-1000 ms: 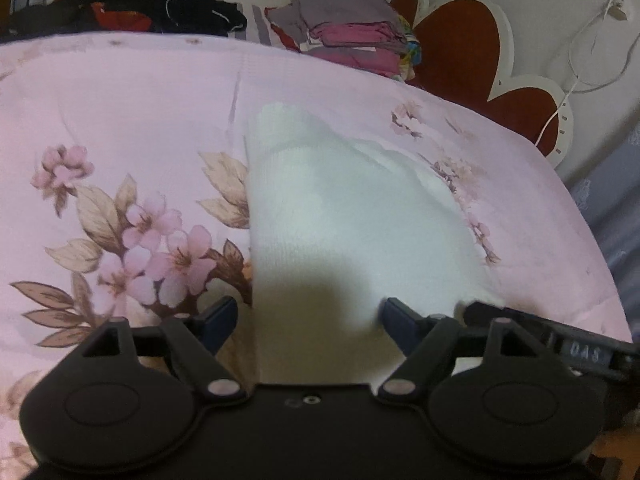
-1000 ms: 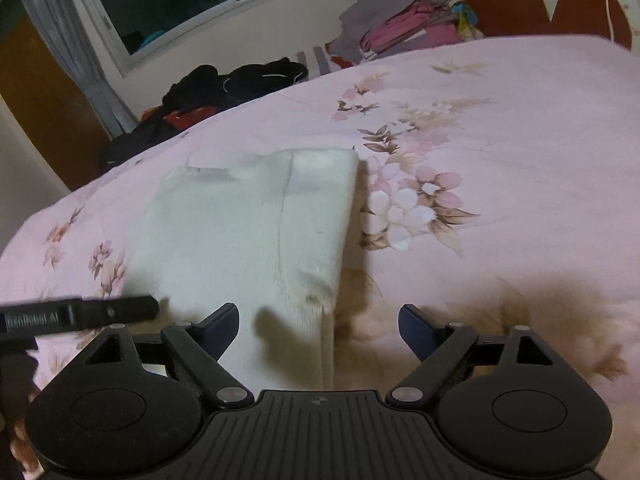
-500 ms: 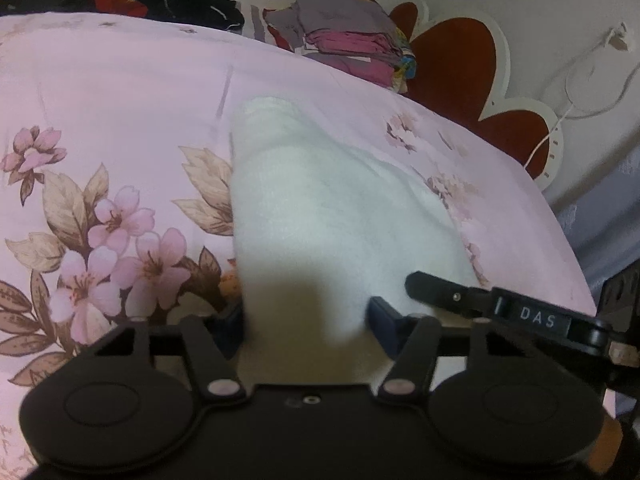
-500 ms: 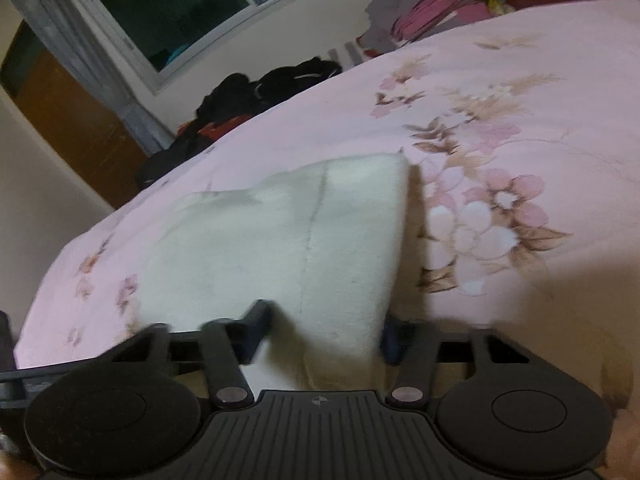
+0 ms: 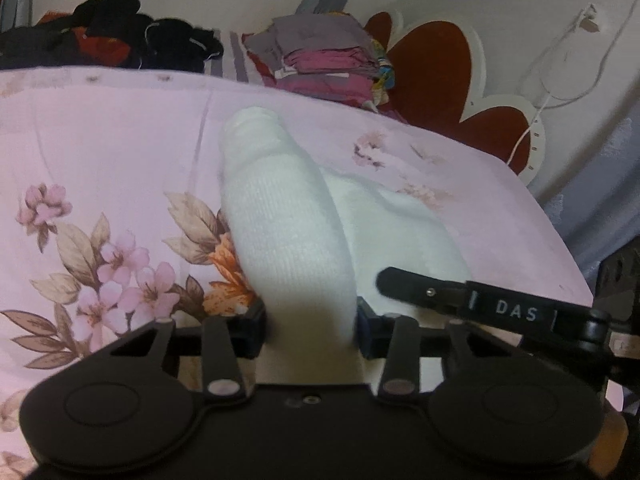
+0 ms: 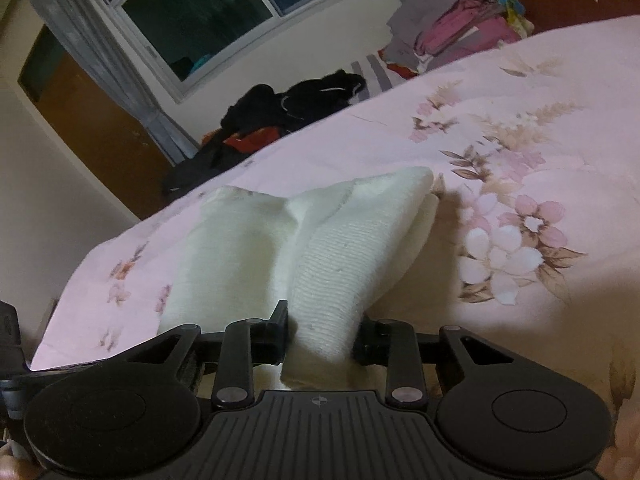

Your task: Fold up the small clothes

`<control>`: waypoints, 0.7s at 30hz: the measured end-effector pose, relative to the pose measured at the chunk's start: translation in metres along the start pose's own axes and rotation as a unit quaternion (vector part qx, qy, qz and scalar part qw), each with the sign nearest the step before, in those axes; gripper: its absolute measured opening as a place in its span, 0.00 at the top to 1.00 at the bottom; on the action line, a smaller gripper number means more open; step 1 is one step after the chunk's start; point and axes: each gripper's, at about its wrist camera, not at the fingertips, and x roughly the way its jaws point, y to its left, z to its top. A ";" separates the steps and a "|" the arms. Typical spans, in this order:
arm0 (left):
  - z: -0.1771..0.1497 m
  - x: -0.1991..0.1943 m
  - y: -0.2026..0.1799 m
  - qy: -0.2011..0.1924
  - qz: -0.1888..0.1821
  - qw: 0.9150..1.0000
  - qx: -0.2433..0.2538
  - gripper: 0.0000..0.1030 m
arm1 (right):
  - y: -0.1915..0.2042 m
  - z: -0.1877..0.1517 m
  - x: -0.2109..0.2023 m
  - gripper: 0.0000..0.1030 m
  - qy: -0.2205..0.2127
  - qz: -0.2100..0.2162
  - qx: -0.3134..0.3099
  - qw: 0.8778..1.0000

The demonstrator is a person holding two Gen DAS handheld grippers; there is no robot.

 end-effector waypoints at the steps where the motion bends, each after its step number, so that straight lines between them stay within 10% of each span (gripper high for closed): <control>1: 0.000 -0.005 0.000 -0.002 -0.001 1.000 0.001 0.60 | 0.005 0.000 -0.001 0.71 -0.001 0.002 -0.001 1.000; 11: -0.008 -0.081 0.028 -0.030 0.005 1.000 0.005 0.60 | 0.076 -0.022 -0.015 0.71 -0.013 0.033 0.001 0.999; 21: -0.027 -0.189 0.134 -0.054 0.003 0.999 0.000 0.60 | 0.216 -0.083 0.006 0.71 -0.025 0.040 -0.013 0.999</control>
